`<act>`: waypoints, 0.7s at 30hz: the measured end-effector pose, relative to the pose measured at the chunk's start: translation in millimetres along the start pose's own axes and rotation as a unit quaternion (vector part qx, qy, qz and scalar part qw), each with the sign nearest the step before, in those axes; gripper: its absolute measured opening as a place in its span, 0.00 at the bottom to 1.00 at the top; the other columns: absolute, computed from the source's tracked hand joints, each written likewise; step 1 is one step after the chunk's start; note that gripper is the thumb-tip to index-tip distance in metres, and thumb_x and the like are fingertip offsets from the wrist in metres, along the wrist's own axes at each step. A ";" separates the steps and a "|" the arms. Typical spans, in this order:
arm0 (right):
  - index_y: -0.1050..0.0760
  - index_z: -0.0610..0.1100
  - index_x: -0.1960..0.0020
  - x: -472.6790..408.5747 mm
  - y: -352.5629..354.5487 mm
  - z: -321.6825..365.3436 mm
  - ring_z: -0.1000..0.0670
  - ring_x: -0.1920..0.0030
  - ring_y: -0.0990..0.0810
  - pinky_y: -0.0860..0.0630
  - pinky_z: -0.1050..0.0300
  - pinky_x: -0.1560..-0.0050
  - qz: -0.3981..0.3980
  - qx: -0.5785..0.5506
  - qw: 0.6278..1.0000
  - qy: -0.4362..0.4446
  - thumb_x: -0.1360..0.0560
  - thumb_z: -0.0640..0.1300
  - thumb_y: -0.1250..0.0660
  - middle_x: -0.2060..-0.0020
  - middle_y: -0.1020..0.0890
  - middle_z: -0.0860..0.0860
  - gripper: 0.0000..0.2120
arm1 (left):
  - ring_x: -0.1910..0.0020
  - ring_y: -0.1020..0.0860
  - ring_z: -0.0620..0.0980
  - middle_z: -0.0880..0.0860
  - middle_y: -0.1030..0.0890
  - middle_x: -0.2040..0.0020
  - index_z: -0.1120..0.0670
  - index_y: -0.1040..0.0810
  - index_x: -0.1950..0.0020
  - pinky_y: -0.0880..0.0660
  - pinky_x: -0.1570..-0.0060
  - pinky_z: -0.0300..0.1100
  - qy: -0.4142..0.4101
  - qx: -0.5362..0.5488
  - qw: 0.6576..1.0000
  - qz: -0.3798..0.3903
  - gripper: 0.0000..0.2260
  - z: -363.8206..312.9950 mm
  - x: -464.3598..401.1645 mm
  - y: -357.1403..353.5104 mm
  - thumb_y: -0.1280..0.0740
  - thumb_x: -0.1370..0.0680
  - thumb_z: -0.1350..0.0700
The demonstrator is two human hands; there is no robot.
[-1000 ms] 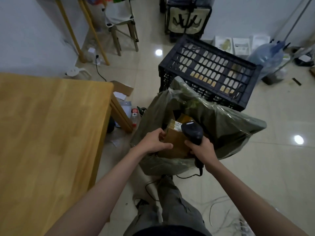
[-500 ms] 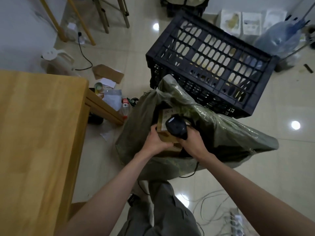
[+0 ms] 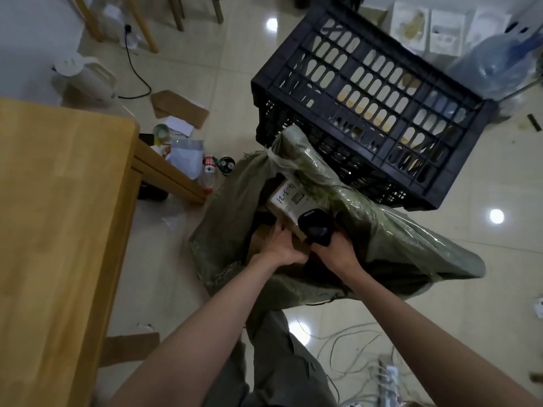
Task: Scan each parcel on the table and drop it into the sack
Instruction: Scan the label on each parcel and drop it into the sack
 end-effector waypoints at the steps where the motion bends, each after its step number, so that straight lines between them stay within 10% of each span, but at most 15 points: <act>1: 0.25 0.38 0.36 1.7 1.7 -2.2 0.42 0.41 0.21 0.30 0.58 0.48 -0.002 0.000 1.000 -0.001 0.24 0.40 0.29 0.43 0.20 0.43 0.17 | 0.21 0.51 0.57 0.54 0.52 0.19 0.50 0.48 0.19 0.47 0.22 0.53 0.000 -0.031 0.999 0.011 0.48 -0.9 -1.3 5.0 0.25 0.32 0.41; 9: 0.21 0.40 0.47 30.0 6.7 17.4 0.44 0.52 0.18 0.20 0.47 0.49 0.014 -0.023 1.000 0.001 0.26 0.38 0.27 0.54 0.17 0.44 0.08 | 0.20 0.52 0.57 0.54 0.52 0.19 0.48 0.49 0.19 0.45 0.23 0.55 -0.028 -0.121 0.991 0.050 0.48 -0.1 17.9 38.3 0.25 0.30 0.40; 21: 0.21 0.43 0.52 125.5 -29.3 143.8 0.45 0.53 0.17 0.21 0.50 0.54 0.037 -0.001 0.995 0.093 0.27 0.44 0.28 0.57 0.16 0.45 0.06 | 0.26 0.35 0.54 0.51 0.38 0.23 0.49 0.37 0.23 0.33 0.29 0.52 -0.046 -0.113 0.984 -0.129 0.40 97.5 171.0 148.4 0.24 0.31 0.45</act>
Point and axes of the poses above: each hand's wrist, its own x-axis away from the middle knuckle, its own y-axis out of the back of the hand, z = x × y, the point moved 7 cm from there along -x, towards the middle knuckle
